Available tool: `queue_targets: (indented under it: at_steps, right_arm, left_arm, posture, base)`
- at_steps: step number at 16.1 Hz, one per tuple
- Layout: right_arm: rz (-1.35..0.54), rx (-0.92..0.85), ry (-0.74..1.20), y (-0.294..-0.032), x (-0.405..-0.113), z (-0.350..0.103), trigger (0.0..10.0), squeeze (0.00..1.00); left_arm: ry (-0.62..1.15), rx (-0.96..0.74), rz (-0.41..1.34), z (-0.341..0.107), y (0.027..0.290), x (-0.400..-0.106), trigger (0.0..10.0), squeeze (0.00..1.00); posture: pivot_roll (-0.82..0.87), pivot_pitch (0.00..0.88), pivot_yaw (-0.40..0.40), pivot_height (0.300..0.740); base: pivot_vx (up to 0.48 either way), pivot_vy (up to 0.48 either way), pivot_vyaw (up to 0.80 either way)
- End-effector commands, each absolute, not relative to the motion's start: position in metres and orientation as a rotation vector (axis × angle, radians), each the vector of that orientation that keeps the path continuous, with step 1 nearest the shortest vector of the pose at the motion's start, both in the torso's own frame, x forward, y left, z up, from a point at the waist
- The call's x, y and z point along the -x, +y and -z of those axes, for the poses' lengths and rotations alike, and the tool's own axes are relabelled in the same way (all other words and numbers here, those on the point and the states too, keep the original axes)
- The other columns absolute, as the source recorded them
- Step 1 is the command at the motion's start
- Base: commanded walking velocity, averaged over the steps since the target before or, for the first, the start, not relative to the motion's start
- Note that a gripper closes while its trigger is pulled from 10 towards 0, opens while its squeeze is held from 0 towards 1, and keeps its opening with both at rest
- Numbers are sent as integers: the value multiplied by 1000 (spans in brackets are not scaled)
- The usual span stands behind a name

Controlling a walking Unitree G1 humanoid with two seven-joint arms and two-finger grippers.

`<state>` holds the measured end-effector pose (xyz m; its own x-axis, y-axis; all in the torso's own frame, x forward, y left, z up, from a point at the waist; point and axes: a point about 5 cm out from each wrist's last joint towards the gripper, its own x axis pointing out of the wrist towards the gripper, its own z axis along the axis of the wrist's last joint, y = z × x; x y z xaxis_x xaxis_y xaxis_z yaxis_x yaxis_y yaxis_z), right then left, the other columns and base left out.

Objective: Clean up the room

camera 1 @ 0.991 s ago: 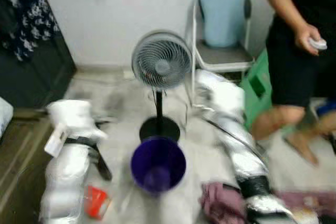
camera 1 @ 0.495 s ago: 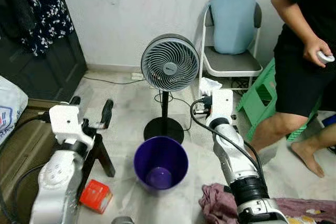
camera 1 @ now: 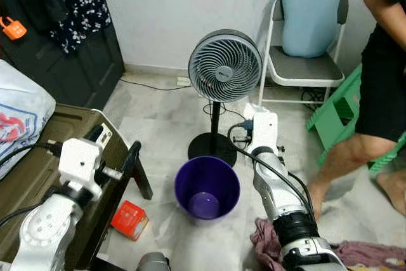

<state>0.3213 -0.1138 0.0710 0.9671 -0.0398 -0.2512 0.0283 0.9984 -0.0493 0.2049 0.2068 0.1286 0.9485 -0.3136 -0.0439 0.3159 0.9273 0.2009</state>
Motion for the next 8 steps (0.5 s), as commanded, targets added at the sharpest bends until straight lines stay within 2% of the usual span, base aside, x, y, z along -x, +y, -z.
queue_targets:
  at_steps: [1, 3, 8]
  right_arm:
    - [46, 46, 265, -112, -324, -73, 10000, 0]
    - [70, 70, 324, -107, -325, -67, 10000, 0]
    - [86, 24, 334, -104, -327, -65, 10000, 0]
  left_arm:
    - [27, -216, 334, -132, 209, -197, 10000, 0]
    - [59, -236, 354, -135, 212, -178, 10000, 0]
    - [84, -235, 312, -148, 213, -158, 10000, 0]
  posture:
    - [219, 142, 21, 740]
    - [246, 189, 43, 740]
    - [287, 260, 100, 740]
  base:
    - [0, 0, 0]
    - [0, 0, 0]
    - [0, 0, 0]
